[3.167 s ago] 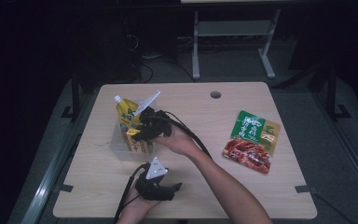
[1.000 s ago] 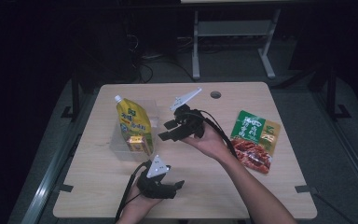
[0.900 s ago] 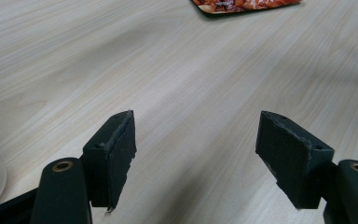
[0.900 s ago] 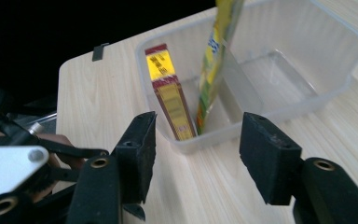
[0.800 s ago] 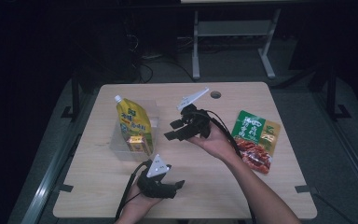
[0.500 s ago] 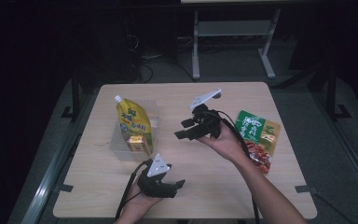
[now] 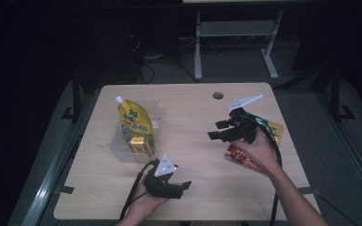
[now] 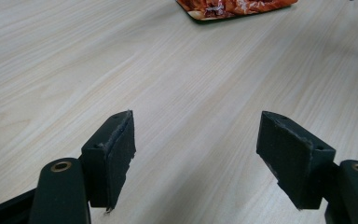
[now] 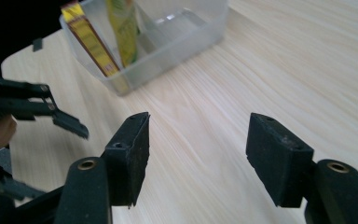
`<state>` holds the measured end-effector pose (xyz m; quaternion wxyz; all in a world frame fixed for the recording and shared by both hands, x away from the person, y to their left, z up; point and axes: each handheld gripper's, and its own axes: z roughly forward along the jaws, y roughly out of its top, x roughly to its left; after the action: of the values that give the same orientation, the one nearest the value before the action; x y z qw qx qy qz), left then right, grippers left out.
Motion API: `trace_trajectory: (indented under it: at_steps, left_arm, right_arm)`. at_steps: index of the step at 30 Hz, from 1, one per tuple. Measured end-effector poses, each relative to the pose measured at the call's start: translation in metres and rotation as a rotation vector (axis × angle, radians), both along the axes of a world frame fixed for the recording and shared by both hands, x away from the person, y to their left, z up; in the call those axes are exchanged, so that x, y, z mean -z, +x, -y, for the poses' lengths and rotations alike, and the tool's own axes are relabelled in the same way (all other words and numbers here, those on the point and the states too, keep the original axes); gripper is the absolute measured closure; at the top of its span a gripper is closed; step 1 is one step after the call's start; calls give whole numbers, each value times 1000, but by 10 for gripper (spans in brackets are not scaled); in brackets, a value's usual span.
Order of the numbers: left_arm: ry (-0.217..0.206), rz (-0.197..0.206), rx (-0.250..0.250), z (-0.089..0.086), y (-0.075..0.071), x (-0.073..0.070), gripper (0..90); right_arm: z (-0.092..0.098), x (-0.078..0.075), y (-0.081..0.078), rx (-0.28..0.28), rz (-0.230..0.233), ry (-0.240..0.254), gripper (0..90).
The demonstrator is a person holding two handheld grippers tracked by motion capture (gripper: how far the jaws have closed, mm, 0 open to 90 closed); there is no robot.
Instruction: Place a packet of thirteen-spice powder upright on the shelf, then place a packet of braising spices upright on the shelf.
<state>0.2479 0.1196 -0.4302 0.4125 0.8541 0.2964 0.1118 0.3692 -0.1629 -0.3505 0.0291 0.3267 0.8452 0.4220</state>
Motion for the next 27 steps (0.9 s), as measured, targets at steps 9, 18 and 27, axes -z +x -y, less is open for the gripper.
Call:
trace_trajectory:
  at_steps: [9, 18, 27]
  left_arm:
    - [-3, 10, 18, 11, 9, -11, 275]
    - [-3, 5, 44, 32, 19, -14, 275]
    - [-16, 1, 80, 59, 32, -13, 285]
  right_arm:
    - [38, 3, -13, 78, -11, -2, 364]
    - [69, 13, -16, 163, -29, -32, 353]
    - [100, 26, -14, 269, -68, -75, 342]
